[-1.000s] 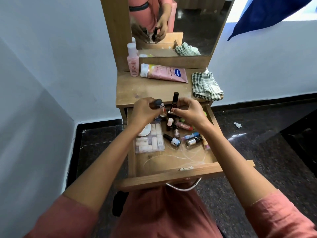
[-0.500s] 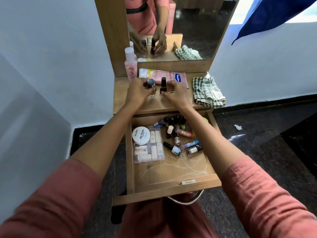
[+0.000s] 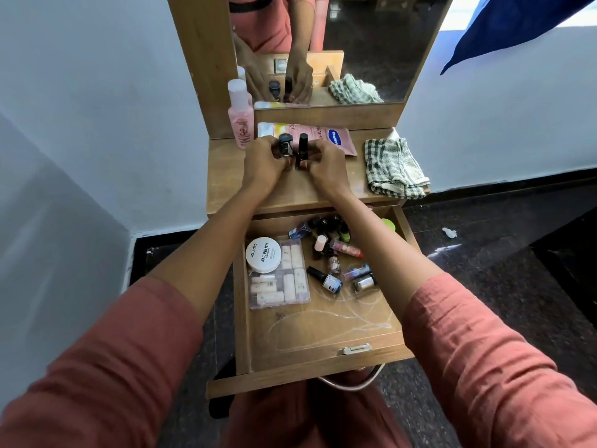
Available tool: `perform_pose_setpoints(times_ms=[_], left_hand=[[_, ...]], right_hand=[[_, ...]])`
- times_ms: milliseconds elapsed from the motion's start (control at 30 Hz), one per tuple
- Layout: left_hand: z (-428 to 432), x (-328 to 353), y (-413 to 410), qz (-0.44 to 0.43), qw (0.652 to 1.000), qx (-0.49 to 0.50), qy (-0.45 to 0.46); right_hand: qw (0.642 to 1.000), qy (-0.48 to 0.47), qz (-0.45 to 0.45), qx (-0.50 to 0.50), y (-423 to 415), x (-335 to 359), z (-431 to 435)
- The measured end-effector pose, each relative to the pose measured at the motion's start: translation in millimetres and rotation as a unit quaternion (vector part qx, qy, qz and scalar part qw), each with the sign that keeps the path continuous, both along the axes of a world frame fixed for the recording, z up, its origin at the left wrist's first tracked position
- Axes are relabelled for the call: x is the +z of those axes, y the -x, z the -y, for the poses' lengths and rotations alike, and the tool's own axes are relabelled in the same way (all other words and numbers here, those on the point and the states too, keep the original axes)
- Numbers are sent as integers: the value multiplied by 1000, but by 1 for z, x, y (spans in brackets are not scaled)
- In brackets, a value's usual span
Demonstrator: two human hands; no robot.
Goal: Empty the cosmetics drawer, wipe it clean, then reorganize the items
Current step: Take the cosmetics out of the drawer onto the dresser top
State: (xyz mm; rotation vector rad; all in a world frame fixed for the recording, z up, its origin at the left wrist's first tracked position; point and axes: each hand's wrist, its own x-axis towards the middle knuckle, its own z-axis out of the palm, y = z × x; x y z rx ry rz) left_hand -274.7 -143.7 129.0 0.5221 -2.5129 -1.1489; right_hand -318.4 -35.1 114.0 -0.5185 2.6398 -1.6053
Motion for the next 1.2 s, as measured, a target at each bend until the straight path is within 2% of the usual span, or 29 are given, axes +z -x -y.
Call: perform_pose_setpoints(times_ms=[233, 900, 1067, 1200], left_hand=[[-5, -10, 2, -4, 998, -1, -61], [-16, -18, 15, -25, 995, -15, -94], [-15, -19, 17, -5, 997, -15, -74], [-14, -21, 12, -28, 997, 12, -65]], right_hand=[[1000, -22, -10, -16, 1, 0, -1], [996, -61, -28, -53, 2, 5, -18], [997, -53, -17, -59, 3, 7, -21], [998, -39, -3, -42, 3, 9, -30]])
